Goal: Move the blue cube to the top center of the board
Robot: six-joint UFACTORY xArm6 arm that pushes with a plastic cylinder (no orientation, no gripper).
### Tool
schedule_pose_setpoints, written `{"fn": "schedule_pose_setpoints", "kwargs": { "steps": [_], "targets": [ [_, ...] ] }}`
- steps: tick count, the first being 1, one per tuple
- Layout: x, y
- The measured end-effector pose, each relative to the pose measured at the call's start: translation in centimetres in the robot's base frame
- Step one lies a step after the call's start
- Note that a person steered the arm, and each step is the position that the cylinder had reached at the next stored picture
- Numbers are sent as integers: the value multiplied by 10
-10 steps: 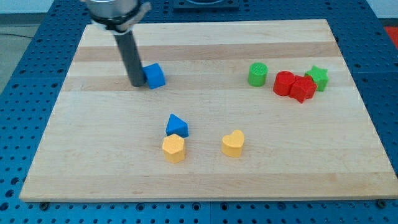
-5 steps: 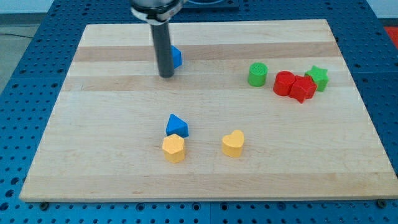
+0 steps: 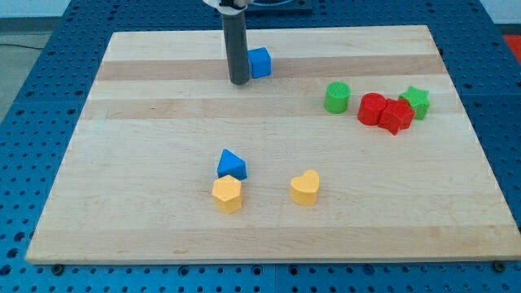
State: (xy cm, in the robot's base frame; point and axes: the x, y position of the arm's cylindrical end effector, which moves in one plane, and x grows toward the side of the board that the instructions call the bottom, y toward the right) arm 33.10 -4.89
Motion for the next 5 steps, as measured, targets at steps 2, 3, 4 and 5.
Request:
{"fn": "schedule_pose_setpoints", "kwargs": {
  "steps": [2, 3, 4, 5],
  "targets": [
    [-64, 12],
    [-73, 22],
    [-59, 27],
    [-57, 61]
  ]
}}
